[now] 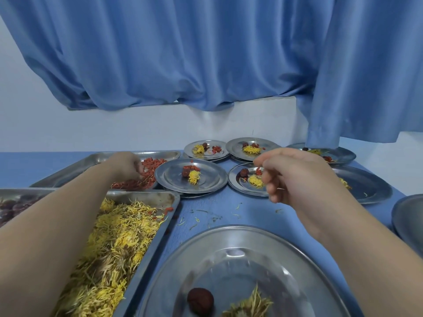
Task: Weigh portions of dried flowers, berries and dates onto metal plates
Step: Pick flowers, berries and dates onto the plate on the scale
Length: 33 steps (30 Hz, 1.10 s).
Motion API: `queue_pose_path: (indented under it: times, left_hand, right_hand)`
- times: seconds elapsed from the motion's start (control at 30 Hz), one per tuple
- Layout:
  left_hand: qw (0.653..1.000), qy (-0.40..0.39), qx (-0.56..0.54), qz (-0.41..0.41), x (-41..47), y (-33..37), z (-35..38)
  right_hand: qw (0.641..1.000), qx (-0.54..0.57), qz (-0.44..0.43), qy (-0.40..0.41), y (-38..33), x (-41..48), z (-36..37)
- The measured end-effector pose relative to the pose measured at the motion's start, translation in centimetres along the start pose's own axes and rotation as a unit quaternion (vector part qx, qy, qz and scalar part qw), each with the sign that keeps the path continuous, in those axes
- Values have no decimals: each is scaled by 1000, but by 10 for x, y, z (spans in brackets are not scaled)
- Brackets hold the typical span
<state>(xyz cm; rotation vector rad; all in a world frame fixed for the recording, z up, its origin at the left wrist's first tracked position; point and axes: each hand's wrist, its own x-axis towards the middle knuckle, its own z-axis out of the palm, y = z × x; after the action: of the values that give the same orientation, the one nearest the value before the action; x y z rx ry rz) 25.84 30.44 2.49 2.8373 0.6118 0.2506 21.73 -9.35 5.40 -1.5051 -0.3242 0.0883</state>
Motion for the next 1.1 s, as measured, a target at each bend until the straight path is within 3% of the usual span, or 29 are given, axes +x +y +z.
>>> queue_pose_path:
  times: [0.2,0.53,0.7,0.9,1.1]
  left_hand:
    - [999,8,-46,-20,-4,3,-6]
    - [998,56,-15,-16,-19,4,-14]
    - [994,57,-85,-34,-28,6,-20]
    - [985,42,-166,15,-60,28,-42]
    - [941,-52,-310,123,-144,87,-59]
  right_hand:
    - [1000,-1,0,8,1,2,-2]
    - [1000,-12,0,9,4,3,-4]
    - [1000,-8,8,7,4,3,-6]
    - [1000,3,-1,4,-5,1,-8]
    - [999,30,-12,0,-17,-4,-9]
